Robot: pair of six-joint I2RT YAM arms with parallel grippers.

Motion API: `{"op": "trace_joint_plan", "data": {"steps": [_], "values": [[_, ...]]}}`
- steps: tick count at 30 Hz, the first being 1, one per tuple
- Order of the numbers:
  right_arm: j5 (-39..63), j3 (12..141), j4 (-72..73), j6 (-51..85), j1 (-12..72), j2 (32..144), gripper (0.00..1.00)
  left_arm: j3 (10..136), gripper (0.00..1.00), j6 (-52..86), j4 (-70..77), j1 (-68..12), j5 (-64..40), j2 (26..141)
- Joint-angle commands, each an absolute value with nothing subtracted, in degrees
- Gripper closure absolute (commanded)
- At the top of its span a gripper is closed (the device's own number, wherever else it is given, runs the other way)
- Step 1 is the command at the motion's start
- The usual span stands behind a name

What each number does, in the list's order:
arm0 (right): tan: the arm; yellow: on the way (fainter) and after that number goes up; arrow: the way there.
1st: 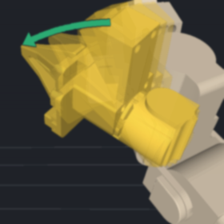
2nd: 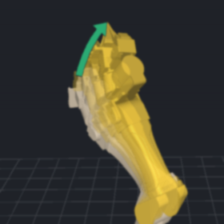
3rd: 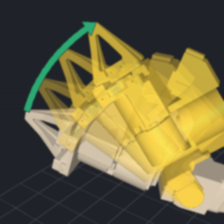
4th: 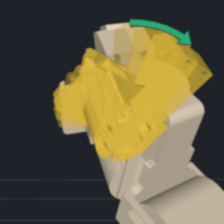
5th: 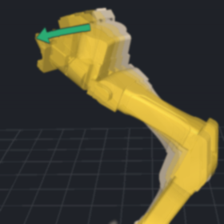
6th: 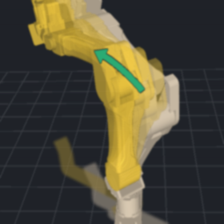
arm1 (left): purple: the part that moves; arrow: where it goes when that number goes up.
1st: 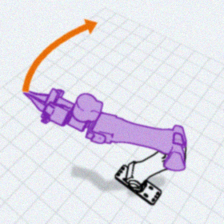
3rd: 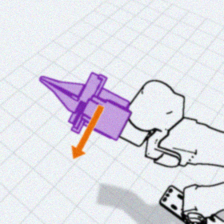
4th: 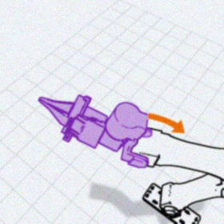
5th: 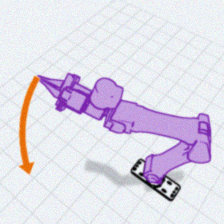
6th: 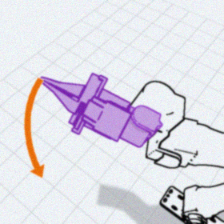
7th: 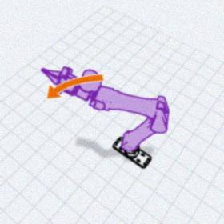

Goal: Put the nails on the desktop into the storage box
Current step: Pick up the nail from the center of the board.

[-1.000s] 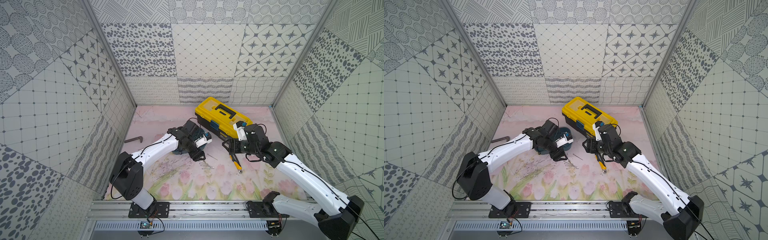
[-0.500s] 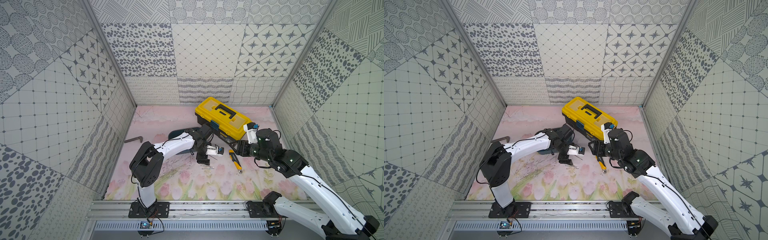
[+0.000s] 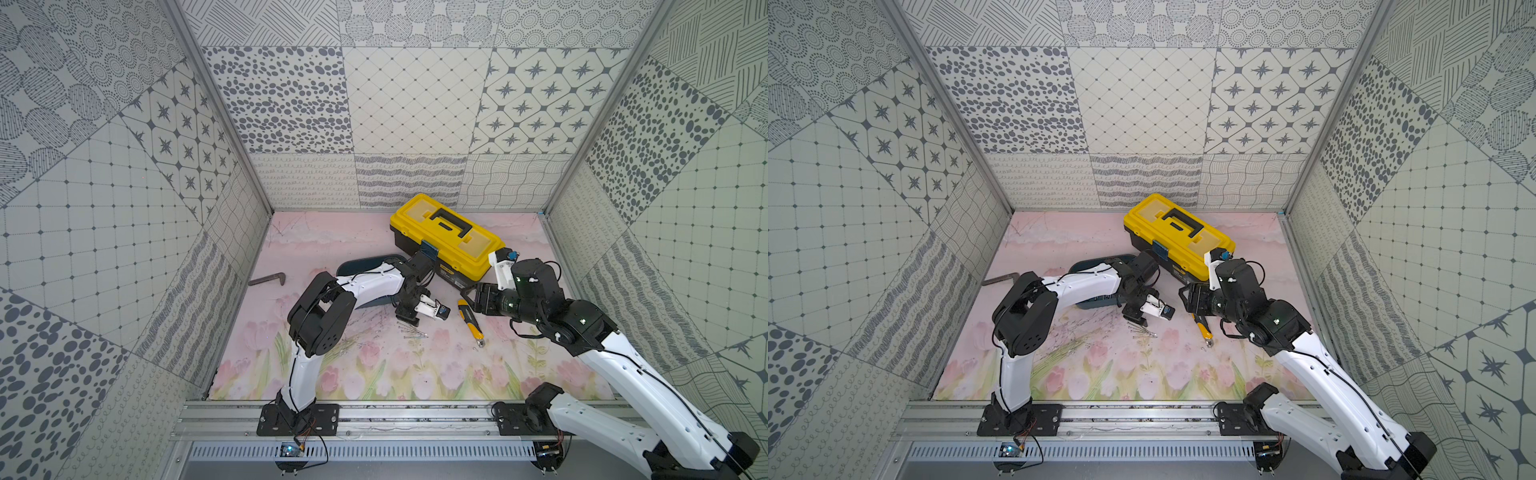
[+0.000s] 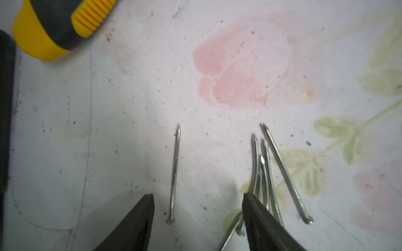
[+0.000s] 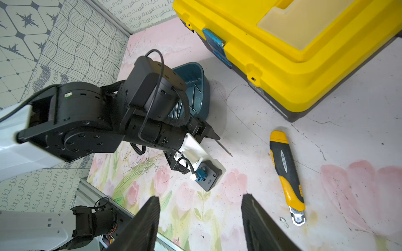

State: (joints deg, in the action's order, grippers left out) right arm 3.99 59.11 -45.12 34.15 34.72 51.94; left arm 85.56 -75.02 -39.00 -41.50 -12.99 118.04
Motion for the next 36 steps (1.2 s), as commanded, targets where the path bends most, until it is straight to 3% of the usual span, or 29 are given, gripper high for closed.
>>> {"op": "trace_joint_plan", "data": {"steps": [1, 9, 19, 36], "values": [[2.9, 58.2, -44.4, 34.2, 34.5, 51.0, 0.35, 87.6, 0.33, -83.0, -40.3, -41.5, -13.0, 119.8], [4.2, 57.3, -44.3, 33.5, 34.5, 51.1, 0.34, 89.5, 0.44, -85.7, -43.2, -41.4, -13.9, 122.2], [4.4, 57.8, -44.3, 32.3, 34.5, 50.0, 0.34, 89.4, 0.50, -86.6, -45.7, -41.2, -14.8, 123.4], [6.1, 57.3, -41.8, 29.4, 34.5, 48.9, 0.32, 93.1, 0.49, -84.1, -54.8, -41.7, -14.3, 126.8]]}}
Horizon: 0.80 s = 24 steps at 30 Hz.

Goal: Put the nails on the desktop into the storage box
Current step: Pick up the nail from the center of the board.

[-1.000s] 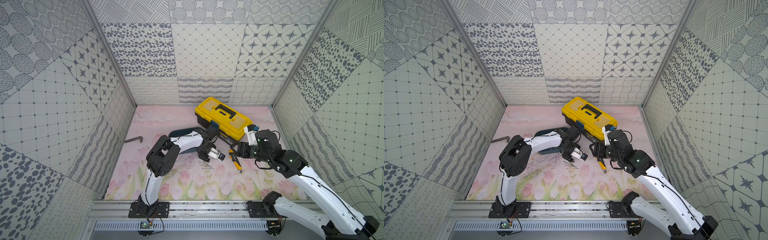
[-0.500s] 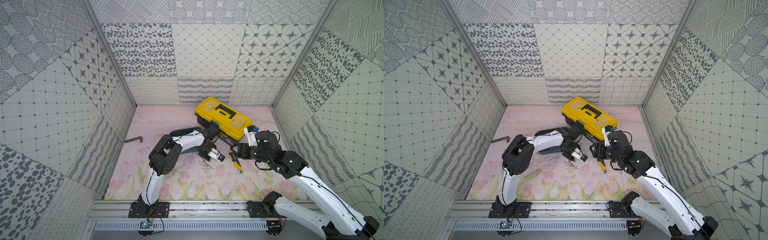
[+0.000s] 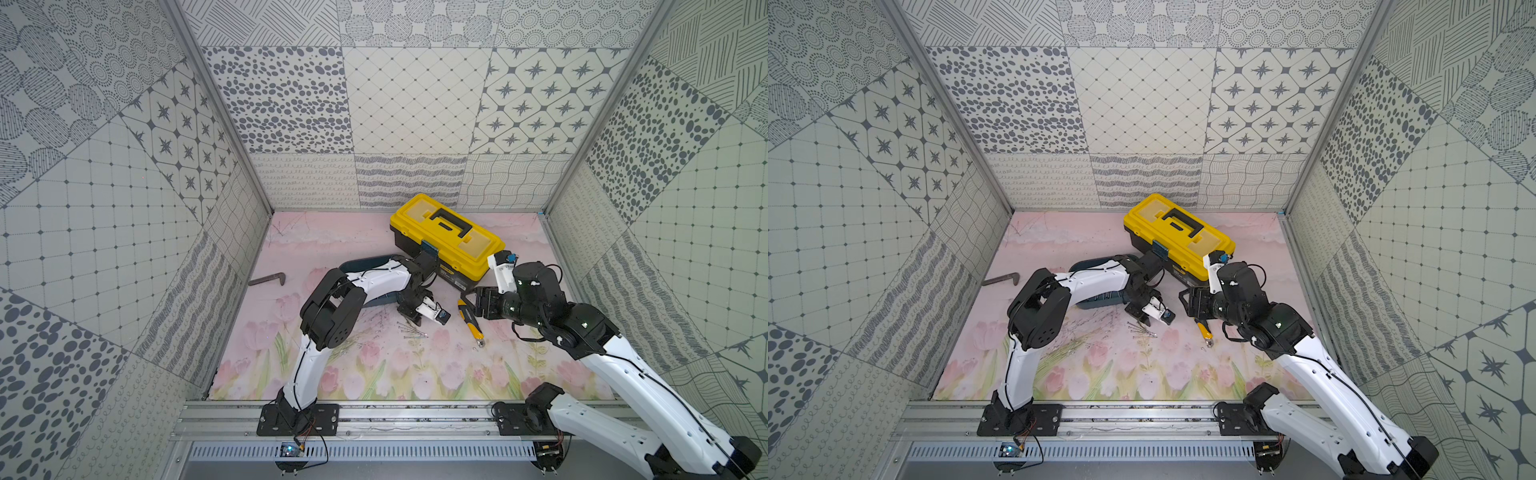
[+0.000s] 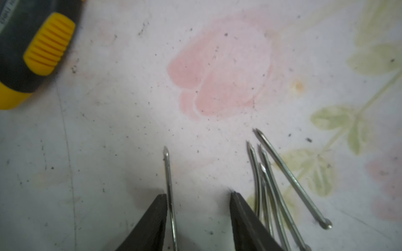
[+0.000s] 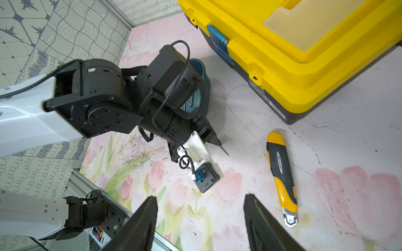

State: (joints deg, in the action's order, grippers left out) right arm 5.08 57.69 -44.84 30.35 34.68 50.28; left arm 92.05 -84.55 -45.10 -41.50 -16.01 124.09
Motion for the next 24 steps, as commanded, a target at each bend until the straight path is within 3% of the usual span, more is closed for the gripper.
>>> {"op": "trace_joint_plan", "data": {"steps": [1, 16, 24], "values": [[6.3, 57.2, -41.6, 29.4, 34.5, 48.8, 0.32, 93.6, 0.49, -83.8, -55.4, -41.8, -14.2, 127.2], [7.6, 56.7, -41.0, 26.6, 34.5, 47.1, 0.28, 95.9, 0.58, -80.5, -57.3, -41.7, -12.8, 129.5], [6.4, 57.4, -41.0, 24.5, 34.4, 47.2, 0.26, 92.8, 0.87, -80.9, -54.5, -41.0, -9.9, 128.5]]}}
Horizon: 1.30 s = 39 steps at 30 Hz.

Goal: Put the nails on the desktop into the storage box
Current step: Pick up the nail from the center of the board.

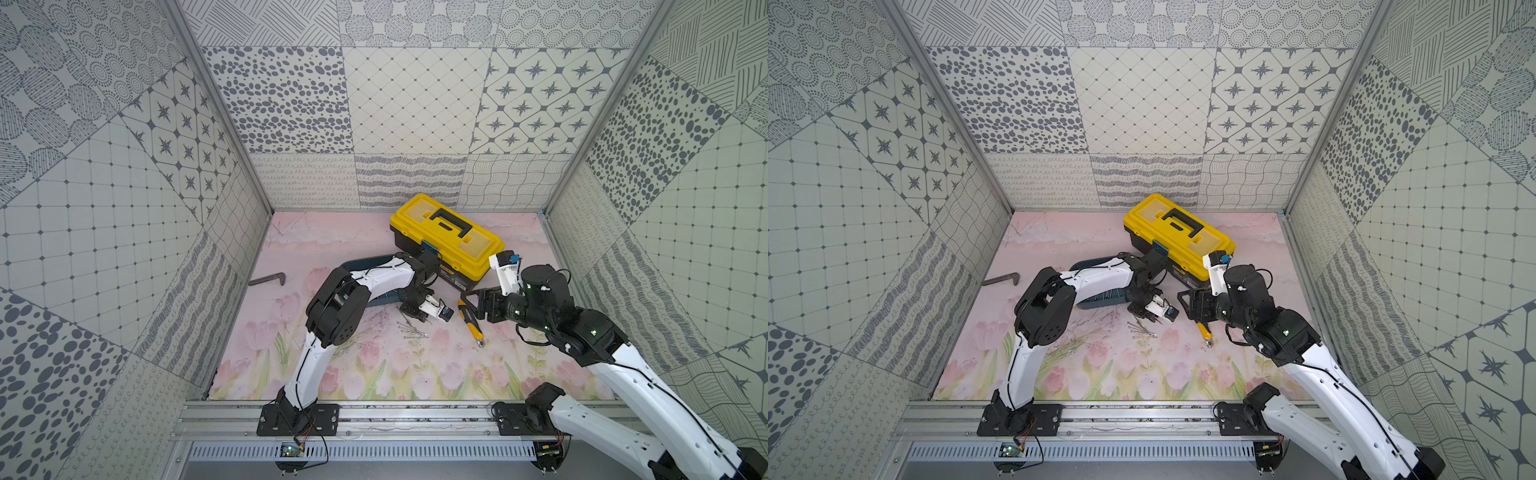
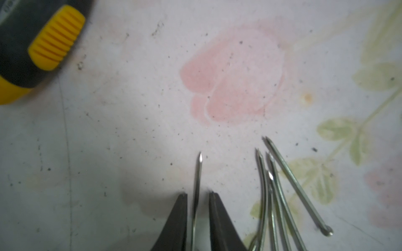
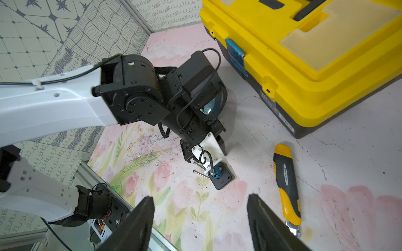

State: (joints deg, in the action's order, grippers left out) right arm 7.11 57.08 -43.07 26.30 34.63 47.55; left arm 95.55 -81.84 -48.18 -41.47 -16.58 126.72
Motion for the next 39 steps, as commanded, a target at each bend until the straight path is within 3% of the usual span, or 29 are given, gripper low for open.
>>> {"op": "trace_joint_plan", "data": {"steps": [1, 3, 12, 21, 39], "values": [[6.0, 57.5, -41.0, 24.2, 34.5, 47.1, 0.26, 92.4, 0.92, -80.8, -54.0, -40.9, -9.7, 128.6], [5.3, 57.8, -41.0, 23.7, 34.4, 47.2, 0.25, 91.7, 1.00, -80.6, -53.1, -40.9, -9.1, 128.7], [4.3, 58.8, -41.0, 23.9, 34.4, 48.9, 0.22, 90.7, 1.00, -78.0, -52.8, -40.9, -9.6, 125.7], [2.1, 60.5, -41.0, 23.3, 34.3, 49.5, 0.20, 89.9, 1.00, -69.2, -53.0, -39.9, -16.8, 117.4], [4.3, 63.1, -34.9, 23.8, 34.3, 54.2, 0.20, 86.8, 1.00, -25.8, -41.1, -36.0, -29.9, 99.9]]}}
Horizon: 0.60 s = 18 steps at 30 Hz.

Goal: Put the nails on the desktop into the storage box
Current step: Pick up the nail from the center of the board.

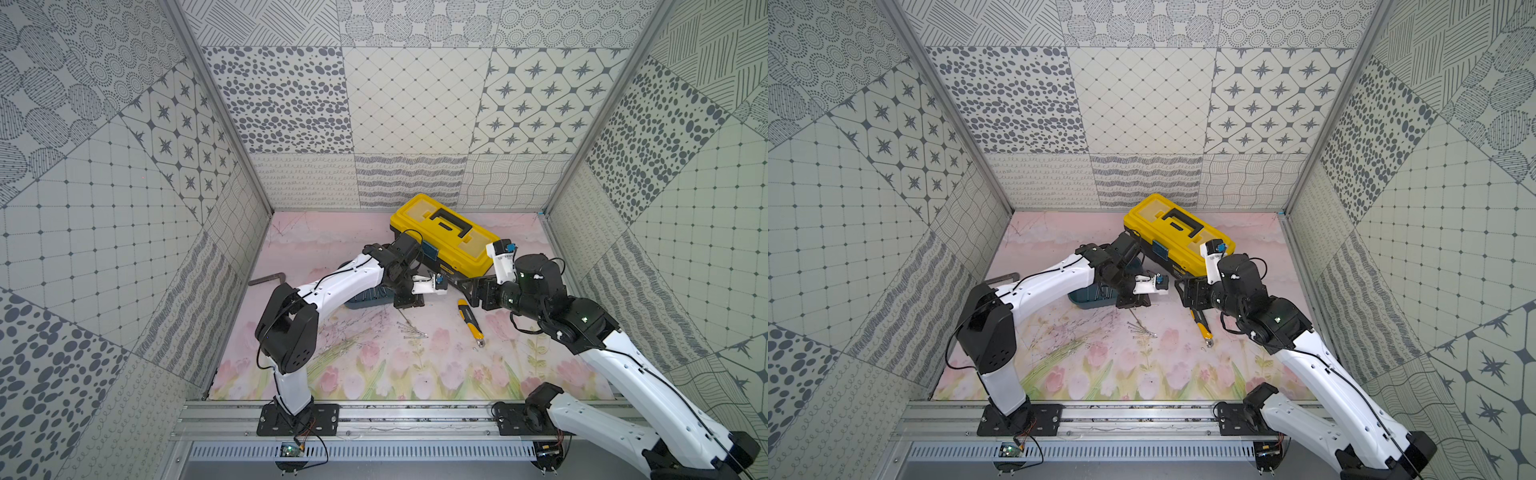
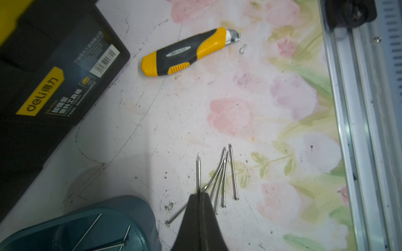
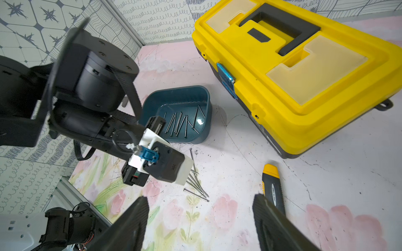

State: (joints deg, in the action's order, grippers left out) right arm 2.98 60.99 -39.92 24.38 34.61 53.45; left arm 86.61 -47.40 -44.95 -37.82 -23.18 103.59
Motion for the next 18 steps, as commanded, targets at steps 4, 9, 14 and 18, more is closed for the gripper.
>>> {"op": "trace_joint_plan", "data": {"steps": [4, 9, 14, 18], "values": [[6.0, 63.7, -31.9, 23.3, 34.3, 56.4, 0.19, 84.7, 1.00, -16.1, -36.9, -34.3, -29.9, 94.8], [9.1, 65.5, -29.8, 23.1, 34.4, 59.4, 0.17, 83.6, 1.00, -2.8, -34.4, -32.2, -29.6, 90.1], [13.1, 65.7, -26.2, 25.1, 34.5, 61.8, 0.17, 82.4, 1.00, 7.7, -33.8, -31.2, -29.2, 86.4], [15.1, 66.8, -24.9, 25.7, 35.2, 64.3, 0.17, 80.4, 1.00, 15.5, -32.2, -30.1, -29.5, 83.7]]}}
